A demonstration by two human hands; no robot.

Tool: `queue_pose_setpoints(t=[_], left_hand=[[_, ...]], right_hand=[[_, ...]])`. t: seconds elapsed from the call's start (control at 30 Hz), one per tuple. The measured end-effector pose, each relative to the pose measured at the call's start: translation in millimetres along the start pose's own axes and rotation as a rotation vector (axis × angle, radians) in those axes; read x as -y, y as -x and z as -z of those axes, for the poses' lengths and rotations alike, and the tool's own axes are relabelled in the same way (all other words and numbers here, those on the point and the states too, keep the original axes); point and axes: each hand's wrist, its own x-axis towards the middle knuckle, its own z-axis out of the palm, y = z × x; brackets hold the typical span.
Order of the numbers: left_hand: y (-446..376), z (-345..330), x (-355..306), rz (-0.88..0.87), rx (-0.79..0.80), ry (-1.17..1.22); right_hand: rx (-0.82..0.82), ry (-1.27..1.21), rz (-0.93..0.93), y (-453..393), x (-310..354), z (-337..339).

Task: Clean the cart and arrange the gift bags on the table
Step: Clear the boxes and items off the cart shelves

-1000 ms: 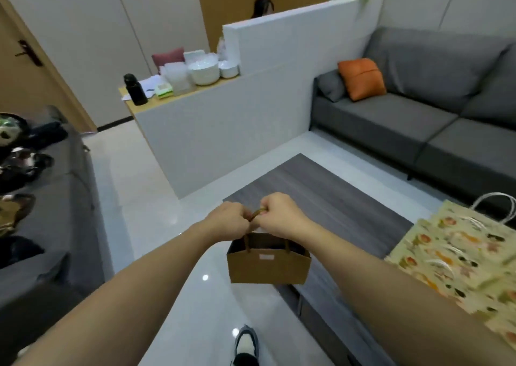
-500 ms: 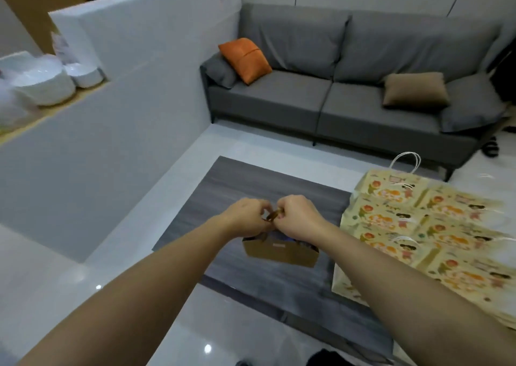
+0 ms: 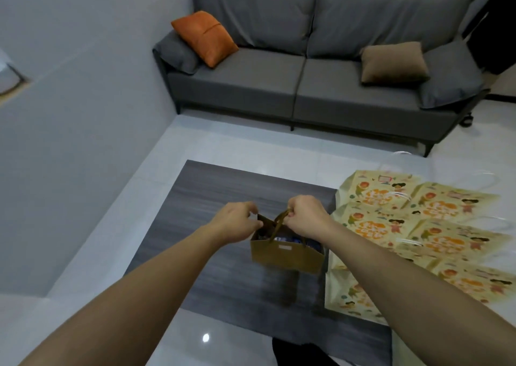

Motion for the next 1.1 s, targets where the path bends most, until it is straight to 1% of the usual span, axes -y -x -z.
queue_pose_setpoints(t=[0.1, 0.2, 0.3, 0.37, 0.47, 0.6, 0.73, 0.87, 1.0, 1.1], left_hand=[[-35.1, -2.4, -5.0, 0.051, 0.074, -0.007], [-70.8, -7.7, -12.8, 0.084, 0.097, -0.007], [-100.7, -20.9, -22.1, 0.109, 0.101, 0.006], [-114.8, -32.8, -27.1, 0.121, 0.130, 0.031], [-131.3, -48.9, -29.5, 0.109, 0.194, -0.009], [-144.2, -59.0, -27.2, 0.115, 0.234, -0.071], [-152.2, -56.0, -20.9, 0.130, 0.238, -0.078], [-157.7, -45.7, -19.8, 0.126, 0.230, -0.084], [-161.6, -32.3, -27.4, 0.061, 0.223, -0.131], [-161.8, -20.3, -39.5, -0.026, 0.219, -0.139]], right_hand=[[0.052, -0.018, -0.049, -38.5, -23.7, 2.5], [0.114, 0.013, -0.075, -74.6, -44.6, 8.6], [0.118, 0.033, -0.085, -107.9, -64.7, 14.9], [0.116, 0.009, -0.088, -127.5, -76.0, 18.8], [0.133, 0.005, -0.067, -155.3, -89.8, 20.6], [0.166, 0.025, -0.059, -181.3, -105.9, 11.0], [0.186, 0.104, -0.101, -190.3, -116.9, 5.3], [0.149, 0.076, -0.139, -187.5, -118.0, 7.8], [0.132, 0.046, -0.174, -167.7, -106.6, 9.6], [0.116, 0.020, -0.212, -141.6, -95.9, 4.1]])
